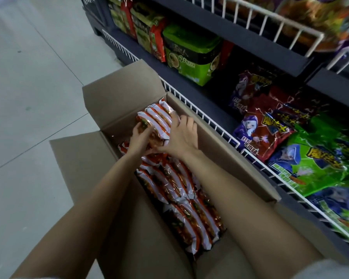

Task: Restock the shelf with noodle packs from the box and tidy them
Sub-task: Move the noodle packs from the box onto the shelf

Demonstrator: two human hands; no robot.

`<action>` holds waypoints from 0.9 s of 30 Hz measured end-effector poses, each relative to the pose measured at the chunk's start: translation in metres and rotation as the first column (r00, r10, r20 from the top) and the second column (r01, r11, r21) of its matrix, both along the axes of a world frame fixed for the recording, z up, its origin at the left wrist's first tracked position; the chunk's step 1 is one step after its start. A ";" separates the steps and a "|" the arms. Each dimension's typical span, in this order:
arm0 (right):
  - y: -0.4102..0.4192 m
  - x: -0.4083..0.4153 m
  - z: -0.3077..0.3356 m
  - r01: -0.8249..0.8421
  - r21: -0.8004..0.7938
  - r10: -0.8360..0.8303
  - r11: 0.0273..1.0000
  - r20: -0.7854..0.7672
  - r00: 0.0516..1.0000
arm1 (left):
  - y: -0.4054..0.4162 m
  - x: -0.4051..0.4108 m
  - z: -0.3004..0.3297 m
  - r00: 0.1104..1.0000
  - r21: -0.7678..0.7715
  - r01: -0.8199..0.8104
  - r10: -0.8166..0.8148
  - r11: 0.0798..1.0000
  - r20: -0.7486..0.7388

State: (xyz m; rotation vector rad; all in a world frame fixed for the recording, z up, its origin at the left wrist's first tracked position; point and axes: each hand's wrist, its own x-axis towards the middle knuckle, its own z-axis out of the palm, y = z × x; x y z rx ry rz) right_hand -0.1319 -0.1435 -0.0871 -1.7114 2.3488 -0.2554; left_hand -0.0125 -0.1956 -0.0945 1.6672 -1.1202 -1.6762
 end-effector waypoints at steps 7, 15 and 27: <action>-0.016 0.015 -0.003 0.052 0.070 -0.044 0.996 -0.114 0.992 | 0.001 0.003 0.003 0.999 -0.015 0.026 -0.025 1.000 0.039; 0.018 -0.001 0.022 0.084 -0.021 -0.084 0.996 0.011 0.996 | 0.024 -0.004 0.005 0.997 -0.124 -0.057 0.051 0.991 -0.054; 0.141 -0.015 0.140 0.195 -0.138 -0.167 0.971 0.192 0.967 | 0.116 -0.009 0.060 0.810 0.135 -0.015 0.091 0.991 -0.579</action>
